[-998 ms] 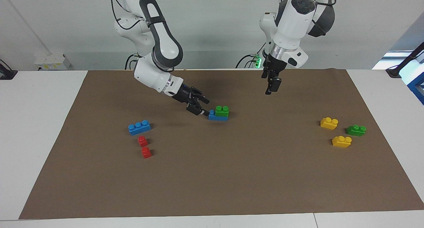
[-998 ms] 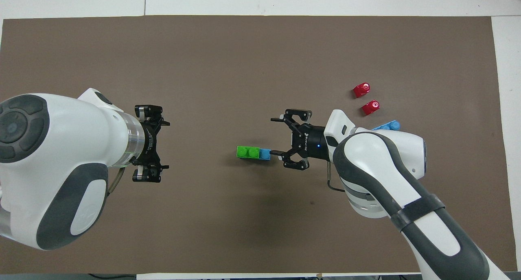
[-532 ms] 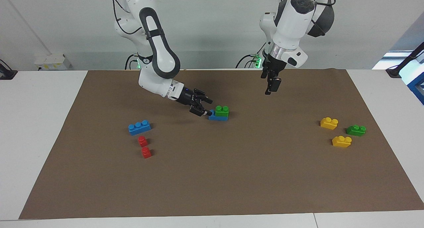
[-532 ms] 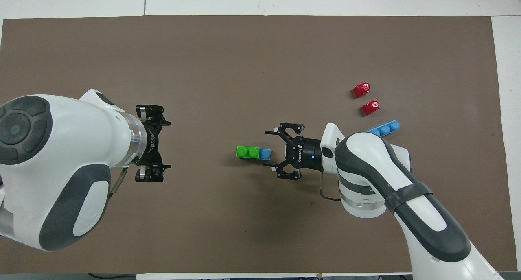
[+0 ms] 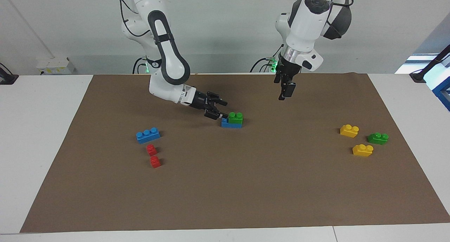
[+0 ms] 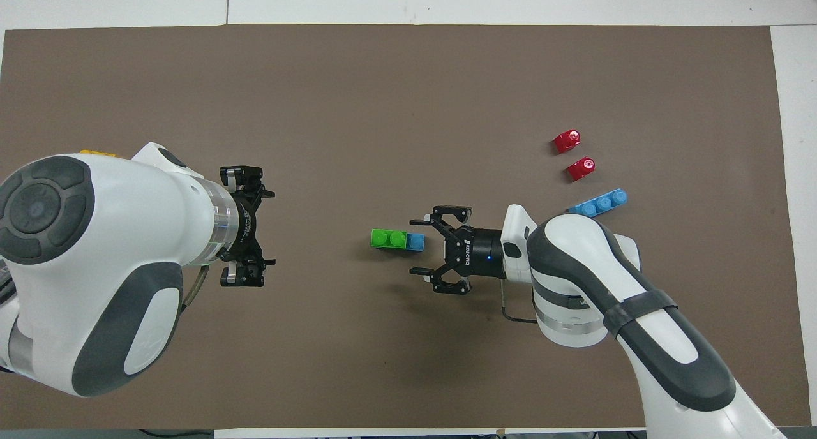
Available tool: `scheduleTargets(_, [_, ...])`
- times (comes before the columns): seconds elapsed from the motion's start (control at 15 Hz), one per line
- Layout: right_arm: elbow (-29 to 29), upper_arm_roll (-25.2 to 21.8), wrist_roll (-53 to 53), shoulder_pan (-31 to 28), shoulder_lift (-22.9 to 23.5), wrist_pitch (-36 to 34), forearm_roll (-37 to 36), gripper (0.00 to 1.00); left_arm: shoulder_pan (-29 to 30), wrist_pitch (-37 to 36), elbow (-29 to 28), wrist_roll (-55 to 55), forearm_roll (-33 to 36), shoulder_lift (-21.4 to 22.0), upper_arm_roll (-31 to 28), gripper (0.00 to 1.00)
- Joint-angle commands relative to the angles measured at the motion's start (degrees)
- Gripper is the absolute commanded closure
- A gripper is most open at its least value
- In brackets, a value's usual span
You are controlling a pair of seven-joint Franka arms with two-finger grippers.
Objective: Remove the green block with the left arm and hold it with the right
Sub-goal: 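Close the right gripper on the blue end while the left gripper advances, then move the open left gripper over the green end of the block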
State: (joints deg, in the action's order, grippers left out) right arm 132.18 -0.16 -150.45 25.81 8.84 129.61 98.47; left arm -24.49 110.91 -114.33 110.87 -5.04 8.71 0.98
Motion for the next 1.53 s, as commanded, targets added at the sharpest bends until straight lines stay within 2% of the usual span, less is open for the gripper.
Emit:
scheduleTargets(0.0, [1.50, -0.10, -2.30, -0.85, -0.84, 0.11, -2.75, 0.12, -1.17, 1.85, -1.87, 1.19, 0.03, 1.22, -0.80, 0.00])
scheduleTargets(0.27, [1.33, -0.10, -3.45, -3.74, 0.56, -2.33, -4.69, 0.13, -1.17, 2.38, -1.87, 1.97, 0.03, 0.87, -0.80, 0.00])
scheduleTargets(0.53, [0.89, -0.10, 3.83, -5.59, 0.39, -5.33, -7.94, 0.15, -1.61, 3.08, -1.95, 2.77, 0.03, 0.78, -0.71, 0.00])
scheduleTargets(1.0, [0.89, -0.10, 10.35, -8.05, 0.30, -9.37, -9.00, 0.15, -3.72, 4.84, -1.95, 4.97, 0.11, -1.14, -0.80, 0.00])
scheduleTargets(1.46, [-0.69, -0.10, 11.49, -8.23, 2.14, -9.11, -10.14, 0.16, -4.77, 5.37, -1.95, 7.43, 0.20, -2.38, -0.80, 0.00])
